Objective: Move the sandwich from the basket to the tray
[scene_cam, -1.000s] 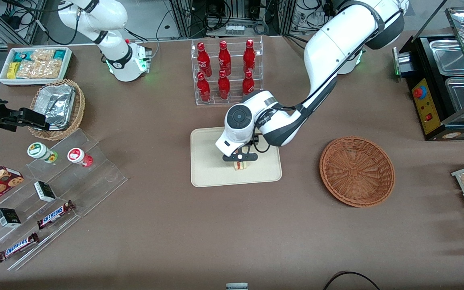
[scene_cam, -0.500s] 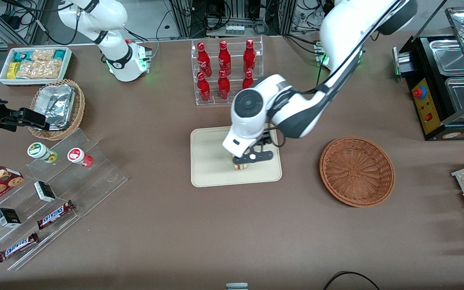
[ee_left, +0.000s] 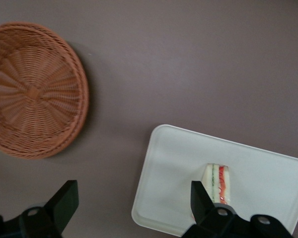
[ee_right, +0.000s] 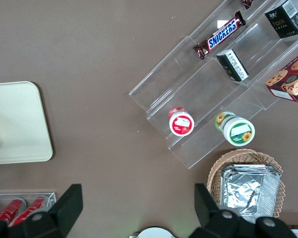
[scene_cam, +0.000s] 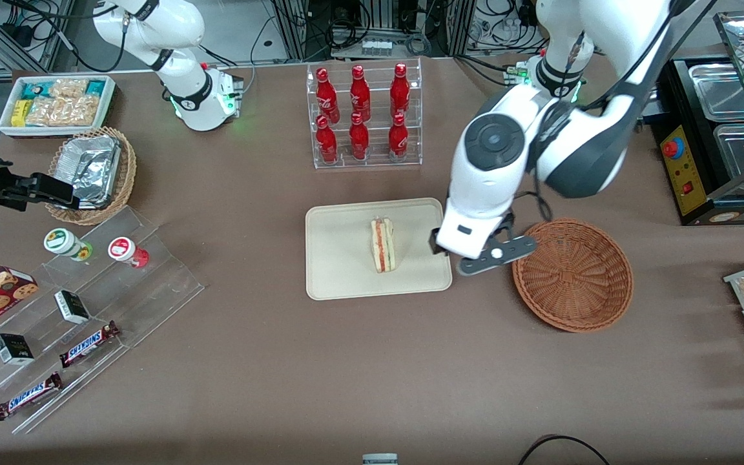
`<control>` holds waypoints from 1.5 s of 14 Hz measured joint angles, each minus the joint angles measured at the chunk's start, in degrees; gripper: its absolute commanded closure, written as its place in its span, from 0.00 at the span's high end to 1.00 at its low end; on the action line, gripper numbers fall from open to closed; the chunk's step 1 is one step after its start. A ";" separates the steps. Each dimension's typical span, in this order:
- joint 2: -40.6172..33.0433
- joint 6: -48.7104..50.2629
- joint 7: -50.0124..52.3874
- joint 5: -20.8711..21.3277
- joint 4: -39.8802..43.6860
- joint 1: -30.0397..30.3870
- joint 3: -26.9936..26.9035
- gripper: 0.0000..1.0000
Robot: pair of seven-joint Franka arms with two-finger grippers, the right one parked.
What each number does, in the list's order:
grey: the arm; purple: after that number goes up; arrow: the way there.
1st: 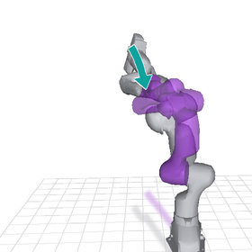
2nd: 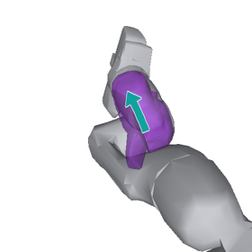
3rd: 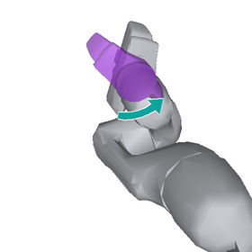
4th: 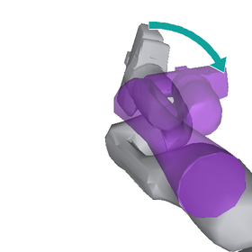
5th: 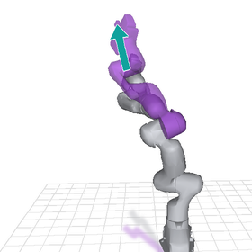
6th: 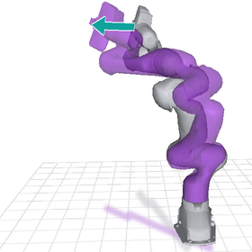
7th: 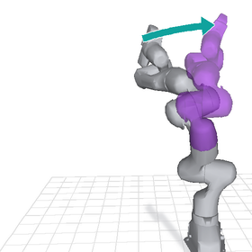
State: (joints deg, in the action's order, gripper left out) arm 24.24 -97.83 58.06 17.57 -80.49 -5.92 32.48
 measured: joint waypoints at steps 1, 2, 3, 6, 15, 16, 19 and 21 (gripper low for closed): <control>-1.21 1.13 -0.80 -0.01 -0.01 0.95 0.00 0.99; -2.28 1.92 -1.99 -0.20 -0.02 2.08 0.00 0.99; -3.27 2.44 -3.31 -0.49 -0.03 3.34 -0.01 0.99; -5.63 4.47 -5.50 -0.89 -0.03 6.10 -0.05 0.99; -11.51 10.83 -28.66 -10.88 -0.07 9.28 -10.51 0.99; -12.08 11.42 -30.82 -11.28 -0.08 9.23 -11.84 0.99; -13.57 13.00 -38.09 -13.13 -0.13 9.09 -16.22 0.99; -14.74 14.58 -44.09 -14.59 -0.19 8.92 -20.11 0.99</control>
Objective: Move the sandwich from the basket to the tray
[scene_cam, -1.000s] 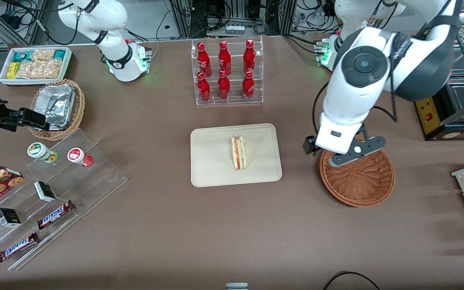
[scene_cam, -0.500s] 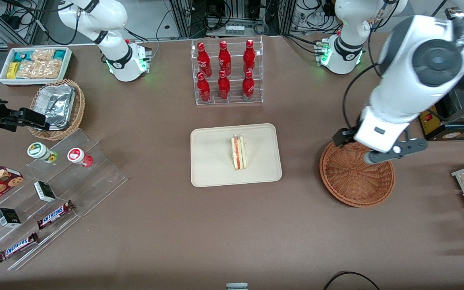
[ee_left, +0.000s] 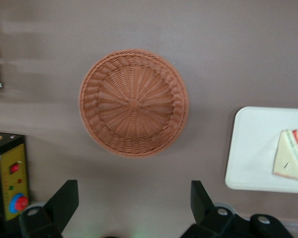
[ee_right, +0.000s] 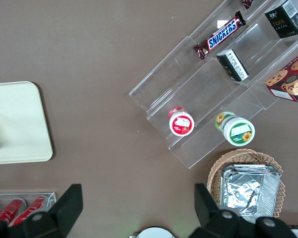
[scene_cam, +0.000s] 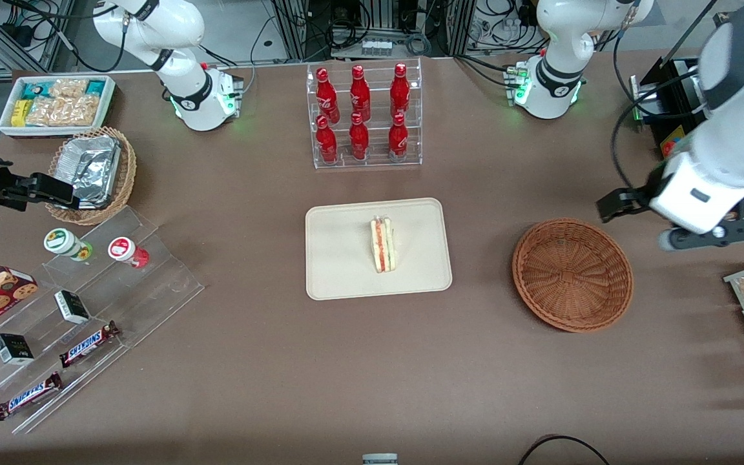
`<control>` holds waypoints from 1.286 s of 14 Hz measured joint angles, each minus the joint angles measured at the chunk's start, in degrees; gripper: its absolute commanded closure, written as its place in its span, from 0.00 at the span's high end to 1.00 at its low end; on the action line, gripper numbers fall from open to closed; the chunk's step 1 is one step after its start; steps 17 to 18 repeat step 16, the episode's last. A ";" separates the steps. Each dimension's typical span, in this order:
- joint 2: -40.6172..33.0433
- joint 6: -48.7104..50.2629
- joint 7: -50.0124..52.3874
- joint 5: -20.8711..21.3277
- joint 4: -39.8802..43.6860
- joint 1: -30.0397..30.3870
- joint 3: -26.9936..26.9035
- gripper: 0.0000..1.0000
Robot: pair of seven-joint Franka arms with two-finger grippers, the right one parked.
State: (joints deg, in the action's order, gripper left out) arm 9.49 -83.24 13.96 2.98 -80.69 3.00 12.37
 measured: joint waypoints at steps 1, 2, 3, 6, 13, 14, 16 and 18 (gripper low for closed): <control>-0.61 0.70 -2.62 -0.30 -0.24 -0.35 -1.91 0.99; -1.31 0.93 -4.94 -0.51 -0.71 -0.92 -3.78 0.99; -2.09 0.96 -6.91 -0.78 -1.41 -1.63 -5.54 0.99; -5.25 0.68 -12.24 -1.32 -4.69 -3.77 -10.58 0.99; -8.65 -0.90 -13.88 -1.44 -7.84 -5.78 -15.30 0.99; -8.59 -1.26 -13.88 -1.44 -7.76 -5.85 -15.30 0.99; -8.37 -1.65 -13.88 -1.44 -7.25 -5.99 -15.30 0.99; -8.37 -1.65 -13.88 -1.44 -7.25 -5.99 -15.30 0.99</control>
